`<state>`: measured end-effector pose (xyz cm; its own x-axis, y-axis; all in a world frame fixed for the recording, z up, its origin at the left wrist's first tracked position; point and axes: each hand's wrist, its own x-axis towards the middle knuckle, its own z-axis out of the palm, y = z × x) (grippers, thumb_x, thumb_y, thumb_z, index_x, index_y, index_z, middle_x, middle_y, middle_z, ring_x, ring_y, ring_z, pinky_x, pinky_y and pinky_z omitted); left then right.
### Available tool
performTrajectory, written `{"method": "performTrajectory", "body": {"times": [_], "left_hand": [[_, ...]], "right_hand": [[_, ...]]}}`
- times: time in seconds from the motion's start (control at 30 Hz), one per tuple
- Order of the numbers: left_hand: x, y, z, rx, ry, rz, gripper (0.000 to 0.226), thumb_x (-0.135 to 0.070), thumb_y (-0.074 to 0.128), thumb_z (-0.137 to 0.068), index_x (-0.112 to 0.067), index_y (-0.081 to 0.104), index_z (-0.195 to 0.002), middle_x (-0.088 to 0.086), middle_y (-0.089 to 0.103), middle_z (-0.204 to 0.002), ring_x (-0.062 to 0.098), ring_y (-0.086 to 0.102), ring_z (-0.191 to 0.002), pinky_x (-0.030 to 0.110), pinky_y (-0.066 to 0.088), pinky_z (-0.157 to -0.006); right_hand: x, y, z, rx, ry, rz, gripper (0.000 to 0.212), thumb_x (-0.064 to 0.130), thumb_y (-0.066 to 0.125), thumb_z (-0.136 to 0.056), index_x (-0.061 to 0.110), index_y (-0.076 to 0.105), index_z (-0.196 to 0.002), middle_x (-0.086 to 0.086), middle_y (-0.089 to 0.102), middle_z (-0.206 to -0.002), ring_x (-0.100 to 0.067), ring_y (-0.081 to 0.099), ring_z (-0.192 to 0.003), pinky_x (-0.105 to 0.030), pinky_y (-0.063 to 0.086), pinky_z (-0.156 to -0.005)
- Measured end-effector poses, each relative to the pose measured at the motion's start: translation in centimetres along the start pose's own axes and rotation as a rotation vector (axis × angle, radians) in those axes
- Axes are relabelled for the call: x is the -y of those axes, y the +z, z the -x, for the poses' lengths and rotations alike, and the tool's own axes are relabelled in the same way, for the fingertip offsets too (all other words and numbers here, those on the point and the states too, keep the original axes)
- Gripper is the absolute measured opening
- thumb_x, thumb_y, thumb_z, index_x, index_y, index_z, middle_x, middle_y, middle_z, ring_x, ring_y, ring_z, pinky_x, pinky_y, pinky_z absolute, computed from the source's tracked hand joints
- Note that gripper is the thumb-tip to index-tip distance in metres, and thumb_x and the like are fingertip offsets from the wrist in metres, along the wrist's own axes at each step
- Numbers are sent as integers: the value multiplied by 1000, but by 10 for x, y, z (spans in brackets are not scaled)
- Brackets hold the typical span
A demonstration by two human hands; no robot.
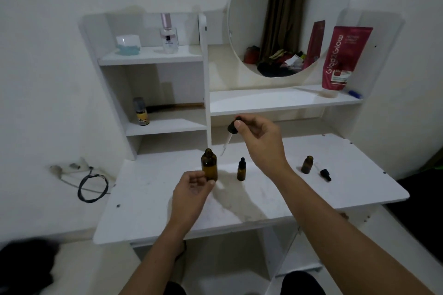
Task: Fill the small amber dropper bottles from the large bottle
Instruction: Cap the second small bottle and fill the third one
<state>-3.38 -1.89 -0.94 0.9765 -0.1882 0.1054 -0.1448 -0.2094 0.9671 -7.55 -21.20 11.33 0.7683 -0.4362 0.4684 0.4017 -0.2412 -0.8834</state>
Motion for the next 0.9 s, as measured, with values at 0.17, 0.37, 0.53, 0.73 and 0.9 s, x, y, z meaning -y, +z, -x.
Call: {"method": "performTrajectory", "body": {"times": [0.17, 0.37, 0.53, 0.73, 0.9], "left_hand": [[-2, 5, -12, -57, 16, -15, 64, -30, 89, -78, -22, 56, -132, -7, 63, -128, 12, 63, -113, 26, 53, -97], [1, 13, -20, -66, 62, -68, 49, -28, 83, -86, -20, 61, -129, -10, 66, -122, 16, 63, -115, 26, 49, -98], [6, 12, -22, -53, 80, -58, 46, -27, 83, -86, -23, 63, -127, -15, 66, -115, 10, 64, -109, 26, 51, -97], [9, 13, -22, -56, 86, -78, 42, -31, 81, -87, -32, 61, -123, -24, 64, -111, 0, 61, -104, 7, 41, -85], [11, 15, -23, -58, 90, -98, 43, -32, 81, -87, -31, 62, -125, -28, 62, -110, -4, 60, -102, 4, 40, -83]], "right_hand": [[4, 17, -8, 10, -22, -36, 17, 10, 72, -100, 21, 77, -111, 15, 81, -100, -5, 77, -103, -16, 56, -93], [-3, 31, -14, 44, -33, 10, 16, 11, 72, -99, 19, 77, -112, 10, 81, -103, -6, 76, -104, -16, 55, -94], [-17, 40, -11, 116, -23, 131, 24, 13, 75, -97, 36, 75, -104, 14, 80, -101, -3, 76, -99, -17, 58, -90], [-42, 46, -2, 187, 20, 370, 13, 16, 76, -97, 12, 79, -109, 3, 79, -101, -8, 74, -95, -13, 57, -88], [-45, 50, 1, 163, 46, 400, 6, 12, 77, -96, 11, 80, -100, 3, 78, -92, -6, 72, -86, -8, 54, -80]]}}
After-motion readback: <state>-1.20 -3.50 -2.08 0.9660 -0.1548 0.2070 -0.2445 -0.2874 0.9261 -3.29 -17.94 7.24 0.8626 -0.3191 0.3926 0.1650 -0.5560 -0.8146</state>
